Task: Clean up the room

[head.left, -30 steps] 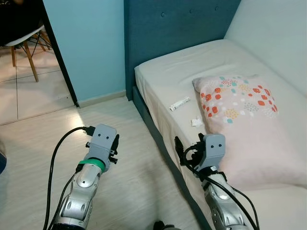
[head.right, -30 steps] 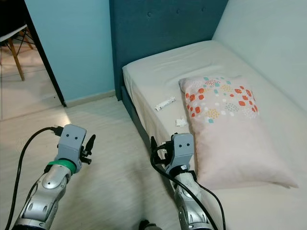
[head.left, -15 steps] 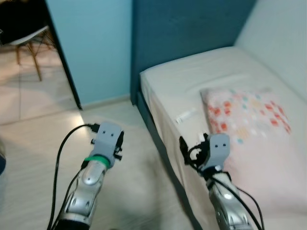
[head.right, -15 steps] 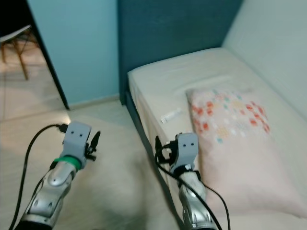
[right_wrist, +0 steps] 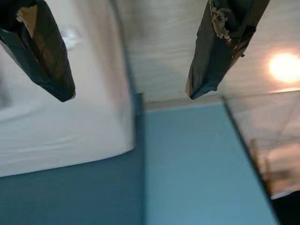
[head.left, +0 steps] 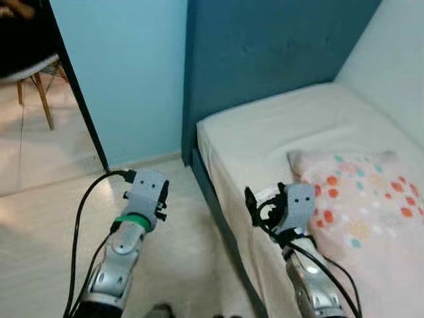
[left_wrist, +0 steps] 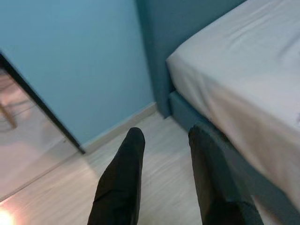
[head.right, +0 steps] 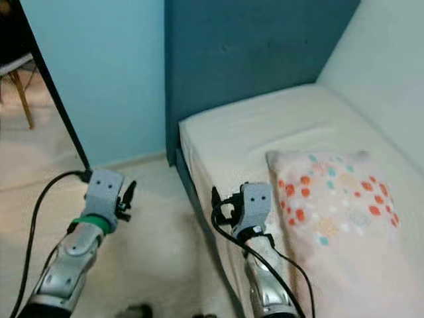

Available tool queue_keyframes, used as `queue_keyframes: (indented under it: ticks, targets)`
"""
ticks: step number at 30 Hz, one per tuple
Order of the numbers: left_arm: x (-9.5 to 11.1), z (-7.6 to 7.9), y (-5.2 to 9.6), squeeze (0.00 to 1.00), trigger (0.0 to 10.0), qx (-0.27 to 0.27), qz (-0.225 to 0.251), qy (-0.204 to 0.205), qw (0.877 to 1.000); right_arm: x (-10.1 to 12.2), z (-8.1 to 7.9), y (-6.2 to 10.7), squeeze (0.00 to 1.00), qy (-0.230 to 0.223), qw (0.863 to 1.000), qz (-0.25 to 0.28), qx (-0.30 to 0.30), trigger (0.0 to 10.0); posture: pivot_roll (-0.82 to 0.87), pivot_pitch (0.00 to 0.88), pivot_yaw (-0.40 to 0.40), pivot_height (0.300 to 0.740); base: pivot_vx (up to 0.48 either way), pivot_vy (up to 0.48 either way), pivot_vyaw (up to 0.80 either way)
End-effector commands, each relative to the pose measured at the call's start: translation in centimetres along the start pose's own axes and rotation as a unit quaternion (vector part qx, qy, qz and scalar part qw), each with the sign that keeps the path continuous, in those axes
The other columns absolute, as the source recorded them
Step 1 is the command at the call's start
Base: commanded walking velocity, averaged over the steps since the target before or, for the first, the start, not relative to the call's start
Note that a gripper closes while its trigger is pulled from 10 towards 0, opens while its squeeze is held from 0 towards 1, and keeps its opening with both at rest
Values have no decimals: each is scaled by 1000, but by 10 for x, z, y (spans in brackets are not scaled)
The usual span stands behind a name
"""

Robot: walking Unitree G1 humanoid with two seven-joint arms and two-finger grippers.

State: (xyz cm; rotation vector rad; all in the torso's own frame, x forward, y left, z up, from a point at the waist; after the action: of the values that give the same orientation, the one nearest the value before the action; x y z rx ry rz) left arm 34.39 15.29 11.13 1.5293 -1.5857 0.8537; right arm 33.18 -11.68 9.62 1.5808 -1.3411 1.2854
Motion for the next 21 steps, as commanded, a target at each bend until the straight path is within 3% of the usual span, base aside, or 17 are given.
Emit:
queue_keyframes:
  ticks: [1, 8, 21]
  targets:
    - [-3, 9, 2, 0, 10000, -12, -6, 0, 1000, -7, 12, 7, 0, -1, 1000, -15, -19, 10000, 68, 134, -30, 740, 319, 0, 0]
    - [-3, 25, 3, 0, 10000, -71, -4, 5, 997, -8, 18, 9, 0, -8, 999, -20, -31, 10000, 67, 141, -30, 740, 36, 0, -751]
    - [0, 26, 0, 0, 10000, -71, -1, 6, 997, -8, 18, 8, 0, -11, 999, -19, -33, 10000, 60, 143, -26, 740, 0, 0, -800]
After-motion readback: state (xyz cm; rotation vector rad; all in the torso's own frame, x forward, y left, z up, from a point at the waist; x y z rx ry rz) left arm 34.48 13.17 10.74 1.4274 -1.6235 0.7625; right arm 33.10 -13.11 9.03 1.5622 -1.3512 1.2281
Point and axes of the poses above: a point about 5 cm out from each wrist's last joint towards the gripper, its own y axis pointing back from the gripper into the wrist, its own x axis along the axis of the wrist's last joint, z = x × y, the point moved 4 cm from there along -y, pointing out of the wrist towards the gripper, and after that the axes turned 14 degrees about -y, right-handed, at the moved point
